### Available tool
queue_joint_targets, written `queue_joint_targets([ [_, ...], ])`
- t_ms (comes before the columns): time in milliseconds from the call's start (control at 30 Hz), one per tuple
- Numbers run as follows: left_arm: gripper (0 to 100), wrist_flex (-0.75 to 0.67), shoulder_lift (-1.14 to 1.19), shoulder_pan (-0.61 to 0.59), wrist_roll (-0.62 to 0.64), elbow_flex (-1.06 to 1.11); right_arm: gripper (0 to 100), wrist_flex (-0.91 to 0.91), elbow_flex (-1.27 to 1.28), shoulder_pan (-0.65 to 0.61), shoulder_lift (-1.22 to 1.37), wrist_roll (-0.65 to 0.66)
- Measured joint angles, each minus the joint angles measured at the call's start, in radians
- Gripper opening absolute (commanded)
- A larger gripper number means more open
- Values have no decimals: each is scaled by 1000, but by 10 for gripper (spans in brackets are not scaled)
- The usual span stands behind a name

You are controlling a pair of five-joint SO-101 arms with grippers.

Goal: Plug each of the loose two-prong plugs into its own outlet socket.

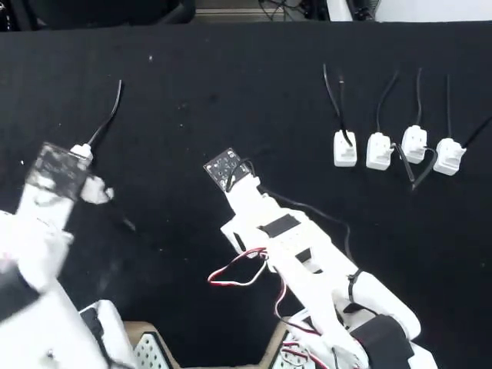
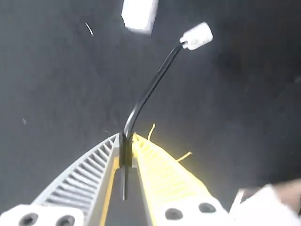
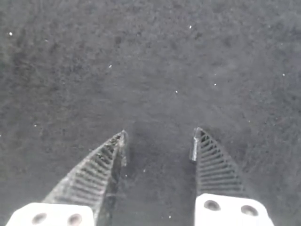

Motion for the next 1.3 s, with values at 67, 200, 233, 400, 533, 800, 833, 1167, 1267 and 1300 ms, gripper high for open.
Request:
queue_joint_targets([
  [67,30,0,-117,87,71,46,204,0,0,34,0,-23],
  [200,29,-3,-292,276,164,195,204,15,0,100,0,-114],
  [233,29,-18,-324,313,192,245,204,15,0,114,0,-124],
  [400,29,-167,-374,422,296,496,204,15,0,130,0,-141],
  [533,30,-302,-370,486,313,681,204,15,0,132,0,-141],
  [800,62,-370,-315,516,316,796,204,15,0,132,0,-141],
  [833,100,-373,-302,516,316,796,204,15,0,132,0,-141],
  [1167,227,-376,-66,519,321,687,204,15,0,132,0,-141],
  [1267,219,-354,26,519,321,574,204,15,0,132,0,-141],
  [1300,213,-345,57,519,321,531,204,15,0,132,0,-141],
])
